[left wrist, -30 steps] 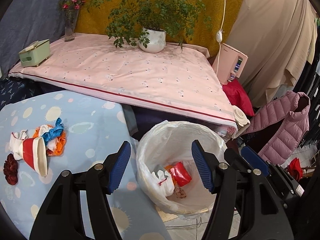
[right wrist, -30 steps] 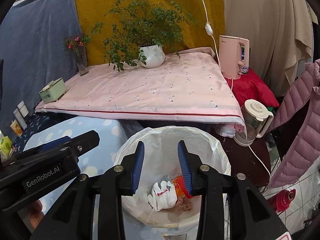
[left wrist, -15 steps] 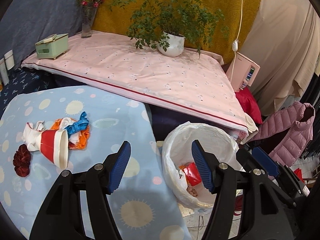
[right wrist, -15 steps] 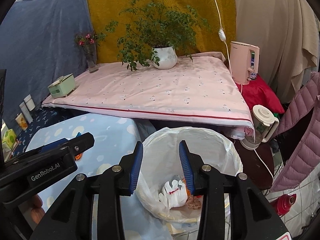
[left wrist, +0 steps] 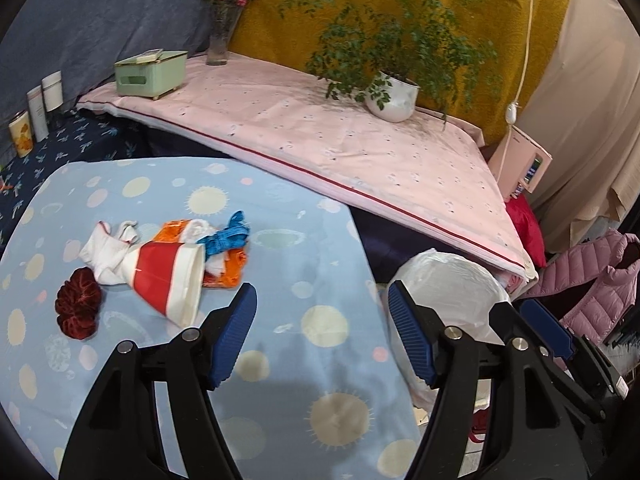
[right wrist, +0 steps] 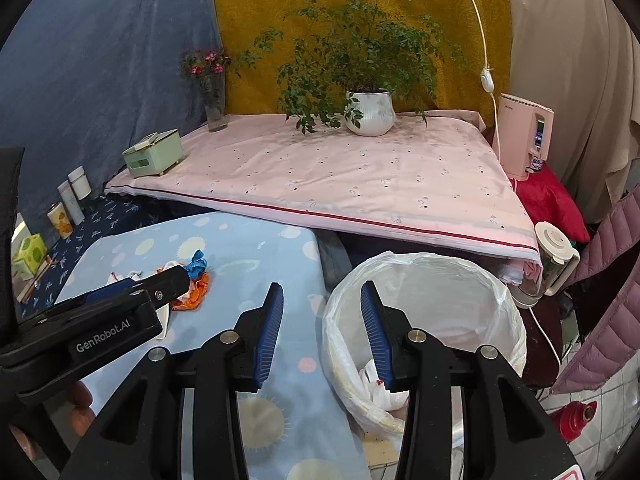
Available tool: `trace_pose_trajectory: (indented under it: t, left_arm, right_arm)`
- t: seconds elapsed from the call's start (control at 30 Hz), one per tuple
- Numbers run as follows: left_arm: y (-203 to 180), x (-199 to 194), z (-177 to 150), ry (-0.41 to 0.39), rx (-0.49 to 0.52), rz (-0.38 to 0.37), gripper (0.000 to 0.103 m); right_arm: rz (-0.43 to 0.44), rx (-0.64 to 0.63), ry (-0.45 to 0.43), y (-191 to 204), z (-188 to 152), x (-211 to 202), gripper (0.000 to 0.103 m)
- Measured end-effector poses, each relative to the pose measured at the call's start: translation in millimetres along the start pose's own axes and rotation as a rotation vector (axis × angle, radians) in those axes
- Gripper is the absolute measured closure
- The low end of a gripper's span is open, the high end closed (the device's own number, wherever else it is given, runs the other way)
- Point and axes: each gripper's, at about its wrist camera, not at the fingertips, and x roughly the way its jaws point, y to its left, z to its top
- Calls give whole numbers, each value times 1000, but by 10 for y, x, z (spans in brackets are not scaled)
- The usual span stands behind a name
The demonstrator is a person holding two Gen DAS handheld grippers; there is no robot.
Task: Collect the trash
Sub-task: 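Move both open tools back from the bin to the table trash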
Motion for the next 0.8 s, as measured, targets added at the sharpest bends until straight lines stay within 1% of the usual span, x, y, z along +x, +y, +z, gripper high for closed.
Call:
trace_pose_trajectory:
  t: [0.17, 0.23, 0.37, 0.5, 0.7, 0.8]
  left_arm:
    - [299, 2, -25, 5, -38, 36, 38]
    - [424, 4, -39, 8, -57, 50, 33]
    - [712, 11, -75, 12, -96, 90, 31]
    - [1031, 15, -131, 15, -135, 138, 26]
    - [1568, 26, -225, 32, -210, 201, 25]
    - [1818, 41, -274, 42, -249, 232, 23]
  right_arm:
    - [27, -30, 18, 233, -37, 65, 63]
    - [37, -40, 24, 321, -43, 96, 63]
    - [59, -63, 39, 512, -75, 152, 63]
    - [86, -78, 62, 691, -129, 231, 63]
    - [118, -96, 104, 956, -239, 393, 63]
    - [135, -107, 126, 1094, -306, 488, 63]
